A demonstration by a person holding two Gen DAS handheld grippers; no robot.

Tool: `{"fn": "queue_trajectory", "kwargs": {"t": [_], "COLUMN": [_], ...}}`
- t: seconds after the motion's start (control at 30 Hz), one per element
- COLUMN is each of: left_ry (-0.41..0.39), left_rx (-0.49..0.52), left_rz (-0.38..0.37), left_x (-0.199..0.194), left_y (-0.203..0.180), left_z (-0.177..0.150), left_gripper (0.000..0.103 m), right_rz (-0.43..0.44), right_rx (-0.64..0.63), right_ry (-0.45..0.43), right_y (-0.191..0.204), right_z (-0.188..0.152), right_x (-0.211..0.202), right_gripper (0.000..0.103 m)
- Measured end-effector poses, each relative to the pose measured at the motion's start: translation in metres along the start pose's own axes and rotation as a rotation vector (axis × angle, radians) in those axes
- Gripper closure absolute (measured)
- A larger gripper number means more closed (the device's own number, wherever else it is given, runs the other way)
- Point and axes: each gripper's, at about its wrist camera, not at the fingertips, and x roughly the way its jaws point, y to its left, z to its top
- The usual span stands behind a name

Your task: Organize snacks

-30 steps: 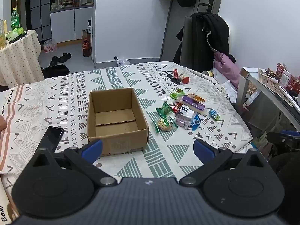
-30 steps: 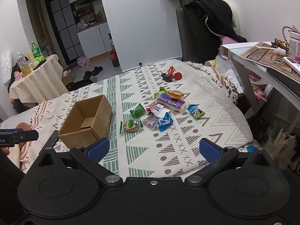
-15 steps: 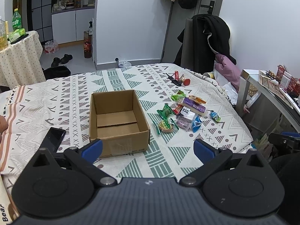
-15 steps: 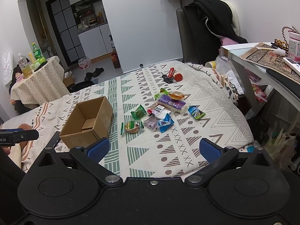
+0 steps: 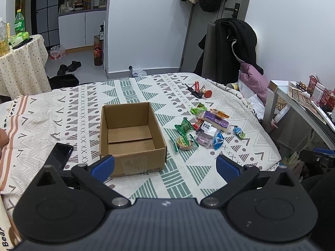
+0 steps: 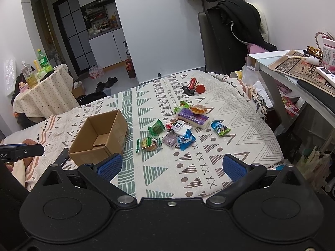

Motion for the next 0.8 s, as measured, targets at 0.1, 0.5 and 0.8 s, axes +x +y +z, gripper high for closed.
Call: {"fn": "queue_trajectory", "kwargs": {"t": [0.1, 0.5, 0.8], "left_ry": [0.001, 0.000, 0.006], "left_rx": [0.001, 0.001, 0.001], "left_rz": [0.000, 0.000, -0.008], "left_x": [0.0000, 0.0000, 0.0013], "left_y": [0.0000, 0.0002, -0.0043], "left_z": [0.0001, -0.0003, 0.0029], "left_gripper": [0.000, 0.000, 0.000], "right_rz": [0.001, -0.002, 0.002], "right_rx": [-0.001, -0.008, -0.007], "right_ry": [0.000, -0.006, -0.007], "right_y": [-0.0002, 0.0012, 0.0012], "right_z": [0.0002, 0.0017, 0.0015], "right_x": [-0.0003, -0.0016, -0.0008], "right_gripper": [0.000, 0.000, 0.000]}}
